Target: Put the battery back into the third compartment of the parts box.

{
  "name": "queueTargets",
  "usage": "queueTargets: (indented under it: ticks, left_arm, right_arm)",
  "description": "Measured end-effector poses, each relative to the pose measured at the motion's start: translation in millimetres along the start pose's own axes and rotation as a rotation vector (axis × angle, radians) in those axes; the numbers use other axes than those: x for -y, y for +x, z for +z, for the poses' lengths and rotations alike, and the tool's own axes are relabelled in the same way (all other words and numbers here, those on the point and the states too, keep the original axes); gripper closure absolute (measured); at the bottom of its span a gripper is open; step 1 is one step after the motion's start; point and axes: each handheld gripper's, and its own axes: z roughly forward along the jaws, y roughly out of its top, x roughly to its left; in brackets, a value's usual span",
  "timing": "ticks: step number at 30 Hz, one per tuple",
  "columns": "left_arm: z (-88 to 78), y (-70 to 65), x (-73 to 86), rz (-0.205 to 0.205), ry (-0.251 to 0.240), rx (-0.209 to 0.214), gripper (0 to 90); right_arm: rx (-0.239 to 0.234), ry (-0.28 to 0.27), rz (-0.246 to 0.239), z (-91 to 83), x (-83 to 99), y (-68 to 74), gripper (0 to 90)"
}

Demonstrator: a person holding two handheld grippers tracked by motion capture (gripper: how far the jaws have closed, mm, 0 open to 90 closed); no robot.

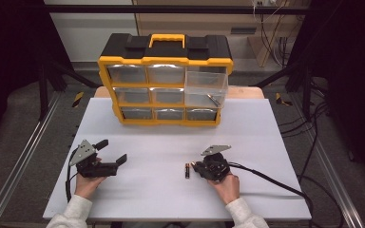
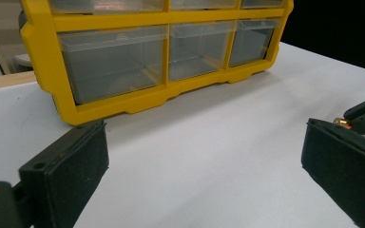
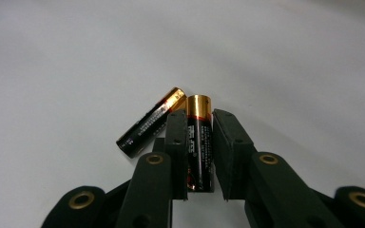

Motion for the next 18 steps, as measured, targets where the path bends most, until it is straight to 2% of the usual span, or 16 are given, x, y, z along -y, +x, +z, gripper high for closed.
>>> queueTargets:
  ticks: [18]
  left_arm:
    - [-0.2,0.1,-0.1,0.001,-0.002,-0.001,1.4]
  right_arm:
    - [-0.001,-0.108,-0.019,-40.4,-15.3,-6.3,77.2]
